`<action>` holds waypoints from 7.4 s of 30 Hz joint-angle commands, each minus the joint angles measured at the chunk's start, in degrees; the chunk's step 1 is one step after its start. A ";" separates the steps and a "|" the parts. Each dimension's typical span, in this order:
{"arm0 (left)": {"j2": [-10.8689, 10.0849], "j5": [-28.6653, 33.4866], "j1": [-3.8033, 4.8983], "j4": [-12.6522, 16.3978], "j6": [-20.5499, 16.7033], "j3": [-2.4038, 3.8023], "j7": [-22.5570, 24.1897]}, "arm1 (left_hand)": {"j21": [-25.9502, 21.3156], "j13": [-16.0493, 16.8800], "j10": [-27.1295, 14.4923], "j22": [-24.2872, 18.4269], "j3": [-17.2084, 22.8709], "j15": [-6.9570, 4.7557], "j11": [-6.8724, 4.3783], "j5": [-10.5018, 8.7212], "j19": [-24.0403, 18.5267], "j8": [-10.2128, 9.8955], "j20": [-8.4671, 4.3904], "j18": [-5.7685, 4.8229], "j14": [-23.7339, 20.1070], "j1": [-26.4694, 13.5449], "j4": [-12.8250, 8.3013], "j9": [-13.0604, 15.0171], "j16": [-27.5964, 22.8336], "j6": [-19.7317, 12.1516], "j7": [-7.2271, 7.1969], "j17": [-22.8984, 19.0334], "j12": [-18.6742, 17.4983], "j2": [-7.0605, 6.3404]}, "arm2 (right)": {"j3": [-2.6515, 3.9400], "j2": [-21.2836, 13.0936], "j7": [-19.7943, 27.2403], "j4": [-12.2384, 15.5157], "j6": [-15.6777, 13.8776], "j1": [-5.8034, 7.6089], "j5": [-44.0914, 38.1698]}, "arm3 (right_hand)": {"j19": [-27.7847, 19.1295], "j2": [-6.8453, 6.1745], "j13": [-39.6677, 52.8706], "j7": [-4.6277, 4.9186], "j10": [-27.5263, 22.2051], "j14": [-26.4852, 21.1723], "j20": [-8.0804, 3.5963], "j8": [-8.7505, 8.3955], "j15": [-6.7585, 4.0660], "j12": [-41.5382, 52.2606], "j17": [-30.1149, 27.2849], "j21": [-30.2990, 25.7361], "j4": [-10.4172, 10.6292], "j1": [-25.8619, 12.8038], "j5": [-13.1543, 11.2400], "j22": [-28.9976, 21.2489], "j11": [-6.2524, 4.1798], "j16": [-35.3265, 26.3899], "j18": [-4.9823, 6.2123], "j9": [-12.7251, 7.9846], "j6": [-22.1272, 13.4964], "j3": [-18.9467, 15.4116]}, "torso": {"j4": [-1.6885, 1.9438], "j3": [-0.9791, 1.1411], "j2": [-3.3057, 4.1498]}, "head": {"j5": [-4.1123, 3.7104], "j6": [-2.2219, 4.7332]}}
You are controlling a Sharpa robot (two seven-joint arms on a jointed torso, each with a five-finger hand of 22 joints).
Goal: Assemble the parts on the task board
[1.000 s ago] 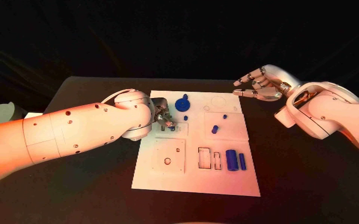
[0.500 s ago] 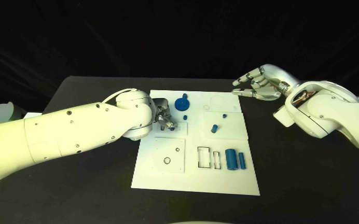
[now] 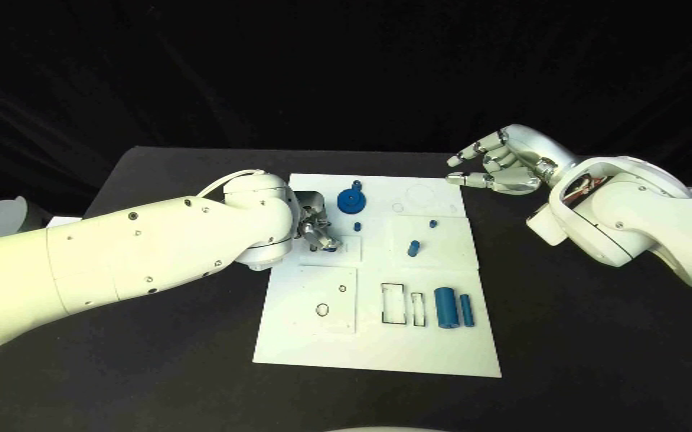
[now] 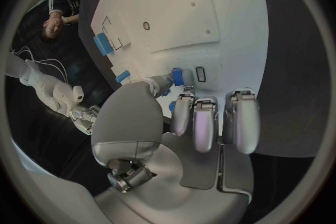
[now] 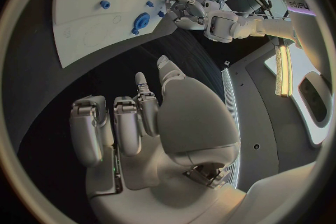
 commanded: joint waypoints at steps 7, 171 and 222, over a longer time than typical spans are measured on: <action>0.59 1.96 -0.33 -1.48 2.60 -0.34 -5.90 | 0.26 5.88 0.48 7.43 5.53 -0.05 -0.03 -0.24 2.99 0.53 0.04 -1.03 5.92 -0.48 -5.05 0.09 0.18 0.30 -0.74 15.09 -0.04 0.64 | -0.01 -0.04 0.21 0.18 0.86 -0.05 -0.19 | 5.17 0.12 9.10 0.08 0.72 5.60 0.52 0.23 0.24 -0.20 13.58 -0.32 0.15 0.12 0.37 13.61 0.18 -0.18 0.00 0.09 0.11 -0.34 | -0.04 0.03 0.04 | 0.23 -0.06; 9.50 5.52 5.18 -24.84 12.85 1.07 2.82 | 0.82 3.26 -0.81 9.55 -41.13 0.76 0.89 -0.06 3.58 -2.02 0.80 -1.34 5.92 1.22 5.17 -11.66 0.18 1.52 0.21 15.09 -1.83 10.77 | -0.24 0.85 0.29 -0.87 1.50 -0.42 -0.60 | 4.87 0.22 8.85 0.06 0.49 5.47 0.53 0.19 0.24 -0.63 13.05 -0.66 0.40 -0.33 0.60 13.08 0.17 -0.50 0.13 0.13 0.06 -0.97 | 0.02 0.05 -0.02 | 0.79 0.38; 1.92 12.20 4.00 -12.60 0.94 0.96 3.66 | 1.01 3.42 -0.66 10.08 -26.39 -0.09 -0.13 -1.86 3.73 1.62 -0.34 -1.44 5.92 13.30 -2.87 -9.18 0.18 -0.56 -0.85 15.09 -1.70 12.47 | -0.30 1.62 0.24 -1.92 2.11 -0.65 -0.56 | 4.88 0.34 8.82 0.05 0.47 5.46 0.52 0.20 0.23 -0.67 13.03 -0.65 0.37 -0.26 0.69 13.10 0.16 -0.51 0.13 0.15 0.07 -1.10 | 0.05 0.08 -0.05 | 0.95 0.10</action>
